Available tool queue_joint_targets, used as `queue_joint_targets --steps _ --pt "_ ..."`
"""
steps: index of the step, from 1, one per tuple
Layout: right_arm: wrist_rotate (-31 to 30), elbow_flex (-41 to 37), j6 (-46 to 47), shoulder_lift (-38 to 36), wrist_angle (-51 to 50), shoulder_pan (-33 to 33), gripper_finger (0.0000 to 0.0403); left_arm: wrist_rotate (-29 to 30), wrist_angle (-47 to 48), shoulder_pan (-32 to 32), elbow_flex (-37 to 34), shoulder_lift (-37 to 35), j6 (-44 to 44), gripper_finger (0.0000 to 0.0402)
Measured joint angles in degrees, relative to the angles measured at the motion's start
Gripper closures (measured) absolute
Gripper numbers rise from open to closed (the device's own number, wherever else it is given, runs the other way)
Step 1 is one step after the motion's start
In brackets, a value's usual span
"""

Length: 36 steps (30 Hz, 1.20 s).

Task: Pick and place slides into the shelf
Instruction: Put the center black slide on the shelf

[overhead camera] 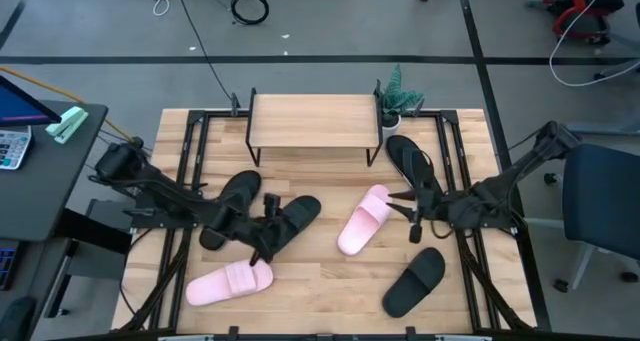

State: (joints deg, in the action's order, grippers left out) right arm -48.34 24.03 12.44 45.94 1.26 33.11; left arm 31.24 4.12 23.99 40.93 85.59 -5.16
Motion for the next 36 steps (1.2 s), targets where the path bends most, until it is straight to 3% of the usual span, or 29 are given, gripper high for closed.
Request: queue_joint_targets --steps 5,9,17,22,28,30,33,36 --pt "0.0 0.0 1.5 2.2 0.0 -2.2 0.0295 0.5 -0.8 -1.4 0.0 4.6 -2.3 0.0204" --pt "-0.1 0.0 1.5 2.3 0.1 -3.7 0.0295 4.5 -2.9 -2.5 0.0 6.9 -5.0 0.0207" --pt "0.3 0.0 1.5 2.2 0.1 -5.0 0.0295 5.1 -7.7 -5.8 0.0 7.2 -8.7 0.0215" --pt "0.3 0.0 1.5 2.2 0.1 -5.0 0.0295 5.0 -7.6 -8.9 0.0 7.2 -6.6 0.0258" --pt "0.4 0.0 1.6 2.2 0.1 -5.0 0.0295 5.6 -6.7 -8.7 0.6 7.0 -3.3 0.0378" --pt "0.4 0.0 1.6 2.2 0.1 -5.0 0.0295 6.1 -5.9 -7.3 2.1 6.6 -0.3 0.0385" --pt "0.4 0.0 1.6 2.2 0.1 -5.0 0.0295 12.2 -0.6 -4.0 6.6 5.5 2.0 0.0384" --pt "0.4 0.0 1.6 2.2 0.0 -5.0 0.0295 20.1 12.4 -1.2 15.1 4.3 1.8 0.0389"
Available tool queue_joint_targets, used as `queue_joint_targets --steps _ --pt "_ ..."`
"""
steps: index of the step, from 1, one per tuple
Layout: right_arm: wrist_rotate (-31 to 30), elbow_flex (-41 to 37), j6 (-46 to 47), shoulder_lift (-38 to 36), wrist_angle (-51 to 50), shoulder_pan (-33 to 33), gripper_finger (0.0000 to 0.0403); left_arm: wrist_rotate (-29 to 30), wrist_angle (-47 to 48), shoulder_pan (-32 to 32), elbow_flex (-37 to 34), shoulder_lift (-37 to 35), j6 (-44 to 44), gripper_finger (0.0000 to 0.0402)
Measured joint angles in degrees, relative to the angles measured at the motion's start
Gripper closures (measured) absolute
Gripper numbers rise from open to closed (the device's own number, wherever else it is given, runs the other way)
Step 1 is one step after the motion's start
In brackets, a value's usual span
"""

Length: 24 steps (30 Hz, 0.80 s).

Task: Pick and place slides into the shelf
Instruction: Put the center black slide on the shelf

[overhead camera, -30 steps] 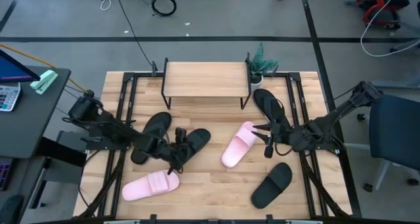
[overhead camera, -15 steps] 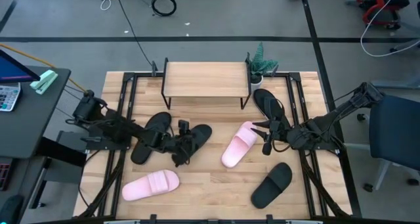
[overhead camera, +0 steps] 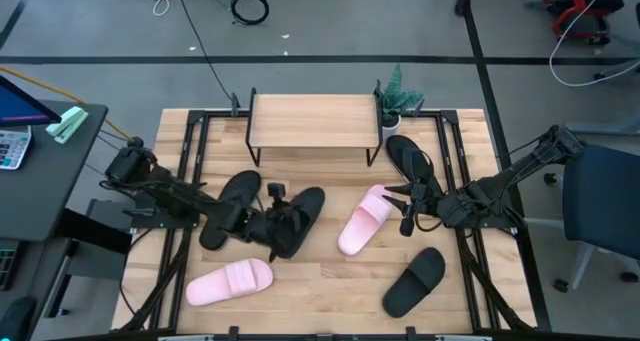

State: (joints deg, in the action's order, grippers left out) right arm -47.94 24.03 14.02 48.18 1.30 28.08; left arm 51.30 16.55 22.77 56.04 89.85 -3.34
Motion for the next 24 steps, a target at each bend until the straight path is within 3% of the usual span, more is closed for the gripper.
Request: queue_joint_targets --steps 5,13,18,24 --pt "0.0 0.0 0.1 0.0 0.0 0.0 0.0296 7.4 20.9 -1.0 17.6 -0.7 0.2 0.0389" --pt "0.0 0.0 4.4 0.0 0.0 0.1 0.0296 7.6 35.6 -13.7 35.5 -0.7 1.4 0.0389" --pt "0.3 0.0 4.4 0.0 -0.4 0.1 0.0296 3.1 41.4 -23.9 36.3 -0.8 5.5 0.0389" --pt "2.5 0.0 4.4 0.0 -2.3 0.1 0.0296 -0.3 33.5 -33.0 25.4 -0.7 -0.3 0.0389"
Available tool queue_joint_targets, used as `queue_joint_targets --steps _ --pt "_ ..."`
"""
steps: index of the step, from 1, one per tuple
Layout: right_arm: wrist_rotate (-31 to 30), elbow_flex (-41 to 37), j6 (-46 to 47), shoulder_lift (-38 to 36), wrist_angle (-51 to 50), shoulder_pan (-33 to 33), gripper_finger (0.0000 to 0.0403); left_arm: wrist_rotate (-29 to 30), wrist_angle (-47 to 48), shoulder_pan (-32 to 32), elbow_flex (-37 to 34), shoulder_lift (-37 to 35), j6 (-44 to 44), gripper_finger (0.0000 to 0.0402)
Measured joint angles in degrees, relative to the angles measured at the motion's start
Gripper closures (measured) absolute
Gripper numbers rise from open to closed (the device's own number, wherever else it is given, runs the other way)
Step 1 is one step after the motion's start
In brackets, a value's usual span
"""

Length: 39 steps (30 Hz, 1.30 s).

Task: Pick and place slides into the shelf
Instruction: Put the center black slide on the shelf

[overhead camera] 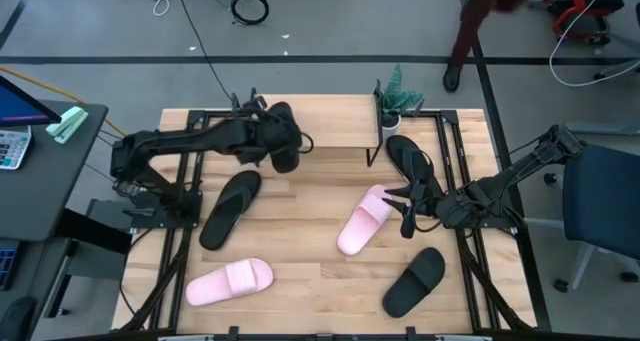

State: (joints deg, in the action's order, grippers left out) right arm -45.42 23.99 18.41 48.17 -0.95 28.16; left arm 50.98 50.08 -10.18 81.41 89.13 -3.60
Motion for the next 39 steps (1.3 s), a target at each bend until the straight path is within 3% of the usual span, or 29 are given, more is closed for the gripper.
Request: queue_joint_targets --steps 5,10,15,27,33,39 --pt "0.0 0.0 0.0 0.0 0.0 0.0 0.0295 0.0 -18.0 -4.6 -7.8 0.0 -17.5 0.039" --pt "0.1 0.0 0.0 0.0 -0.1 0.0 0.0295 -0.2 -22.0 -9.1 -9.6 0.0 -25.7 0.039" --pt "0.1 0.0 0.8 0.0 -0.5 0.0 0.0295 -5.9 -21.7 -14.4 -9.6 0.0 -26.4 0.039" --pt "0.4 0.0 2.6 0.0 -0.8 0.0 0.0295 -9.9 -20.2 -19.7 -9.6 0.0 -30.8 0.0384" --pt "0.9 0.0 2.6 0.0 -0.8 0.0 0.0295 -10.3 -18.5 -20.6 -9.6 0.0 -31.6 0.036" --pt "0.9 0.0 2.6 0.0 -0.8 0.0 0.0295 -10.3 -18.0 -20.7 -9.6 0.0 -31.6 0.0308"
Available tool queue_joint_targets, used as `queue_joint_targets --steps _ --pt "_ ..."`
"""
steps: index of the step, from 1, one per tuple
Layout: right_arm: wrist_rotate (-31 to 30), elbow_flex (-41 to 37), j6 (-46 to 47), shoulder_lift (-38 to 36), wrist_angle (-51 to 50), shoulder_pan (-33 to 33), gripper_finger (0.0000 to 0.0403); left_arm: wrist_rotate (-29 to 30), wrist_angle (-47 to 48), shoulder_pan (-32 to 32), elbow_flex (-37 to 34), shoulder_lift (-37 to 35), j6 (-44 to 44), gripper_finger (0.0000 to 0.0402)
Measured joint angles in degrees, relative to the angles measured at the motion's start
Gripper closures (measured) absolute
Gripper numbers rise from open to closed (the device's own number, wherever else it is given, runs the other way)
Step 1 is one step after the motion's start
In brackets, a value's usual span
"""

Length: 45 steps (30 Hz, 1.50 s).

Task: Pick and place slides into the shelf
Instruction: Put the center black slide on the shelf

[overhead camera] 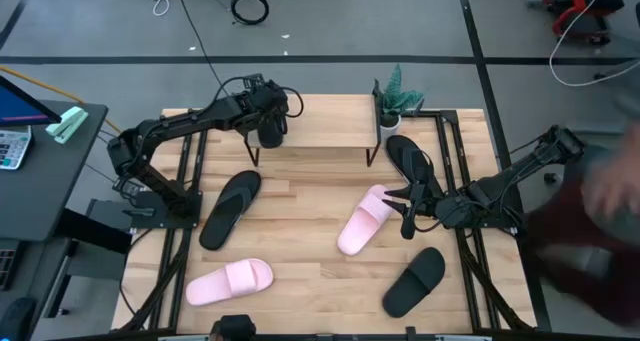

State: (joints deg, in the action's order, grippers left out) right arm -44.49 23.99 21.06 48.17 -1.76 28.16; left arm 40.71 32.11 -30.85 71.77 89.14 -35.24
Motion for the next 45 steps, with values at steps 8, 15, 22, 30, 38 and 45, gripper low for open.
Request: queue_joint_targets --steps 8,15,22,30,38,45 --pt "0.0 0.0 -0.3 0.0 0.0 0.0 0.0295 7.9 -0.1 2.0 0.0 0.0 -3.1 0.023" --pt "0.0 0.0 -1.6 0.0 0.0 0.0 0.0295 11.1 -0.9 7.5 0.3 0.0 -4.0 0.0213" --pt "0.0 0.0 -1.7 0.0 0.0 0.0 0.0295 11.1 -0.8 11.6 6.7 0.1 -2.9 0.0222" --pt "0.0 0.0 -2.9 0.0 0.0 0.0 0.0295 11.2 -0.4 17.0 15.2 0.1 0.9 0.0222" --pt "0.0 0.0 -3.3 0.0 0.0 0.0 0.0295 10.8 -0.5 23.7 18.0 0.1 3.6 0.0229" --pt "0.0 0.0 -4.6 0.0 0.0 -0.4 0.0295 4.2 -0.5 29.7 18.0 0.1 9.2 0.0231"
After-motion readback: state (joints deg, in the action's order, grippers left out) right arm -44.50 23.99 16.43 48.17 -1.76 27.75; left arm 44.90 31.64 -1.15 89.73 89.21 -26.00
